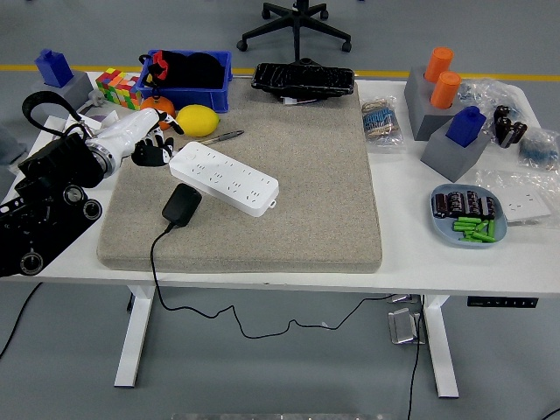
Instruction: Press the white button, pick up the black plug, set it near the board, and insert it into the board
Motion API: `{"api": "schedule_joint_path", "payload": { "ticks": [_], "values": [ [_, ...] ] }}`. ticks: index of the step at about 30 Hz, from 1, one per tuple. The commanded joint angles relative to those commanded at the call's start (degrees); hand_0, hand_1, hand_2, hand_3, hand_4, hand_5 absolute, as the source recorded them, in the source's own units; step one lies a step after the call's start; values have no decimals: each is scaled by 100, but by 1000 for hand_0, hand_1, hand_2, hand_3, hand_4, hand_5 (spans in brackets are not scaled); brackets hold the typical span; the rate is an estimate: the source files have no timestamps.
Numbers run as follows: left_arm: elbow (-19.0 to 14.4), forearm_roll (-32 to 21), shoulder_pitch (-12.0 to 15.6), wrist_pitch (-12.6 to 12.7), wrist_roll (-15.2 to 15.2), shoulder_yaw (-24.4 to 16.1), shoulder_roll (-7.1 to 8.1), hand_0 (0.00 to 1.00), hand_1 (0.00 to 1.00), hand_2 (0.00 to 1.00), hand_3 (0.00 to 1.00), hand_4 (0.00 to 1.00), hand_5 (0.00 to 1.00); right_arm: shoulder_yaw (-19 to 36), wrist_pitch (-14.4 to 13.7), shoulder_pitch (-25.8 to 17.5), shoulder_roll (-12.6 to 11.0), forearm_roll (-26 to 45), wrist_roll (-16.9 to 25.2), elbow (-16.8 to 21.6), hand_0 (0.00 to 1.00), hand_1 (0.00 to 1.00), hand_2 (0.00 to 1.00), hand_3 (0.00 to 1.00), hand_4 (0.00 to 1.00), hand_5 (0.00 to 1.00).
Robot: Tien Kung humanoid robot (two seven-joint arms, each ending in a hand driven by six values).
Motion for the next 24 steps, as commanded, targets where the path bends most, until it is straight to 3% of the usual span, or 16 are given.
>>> {"api": "schedule_joint_path", "payload": {
  "ticks": [3, 4, 8, 9, 24],
  "values": [
    [143, -38, -126, 5, 43, 163, -62, 215, 88, 245, 784, 2, 2, -11, 4, 8, -3, 8, -2, 2, 625, 565, 560, 594, 684, 390],
    [238, -51, -192, 14, 55, 254, -101, 110, 2, 224, 806, 2, 2, -21, 6, 13, -6, 15, -2, 4, 625, 564, 560, 594, 685, 389],
    [552, -195, -377, 12, 49, 507, -231, 110, 2, 224, 806, 2, 2, -60, 7, 12, -18, 35, -4, 2, 625, 564, 560, 594, 685, 389],
    [635, -264, -432, 4, 50, 593, -262, 63, 2, 223, 805, 2, 2, -68, 8, 15, -22, 35, -6, -4, 625, 565, 561, 594, 685, 390],
    [1745, -1440, -1111, -12, -31, 2257, -693, 59, 2, 162, 796, 2, 2, -200, 21, 67, -89, 91, -16, -19, 625, 565, 564, 595, 686, 388]
  ]
}}
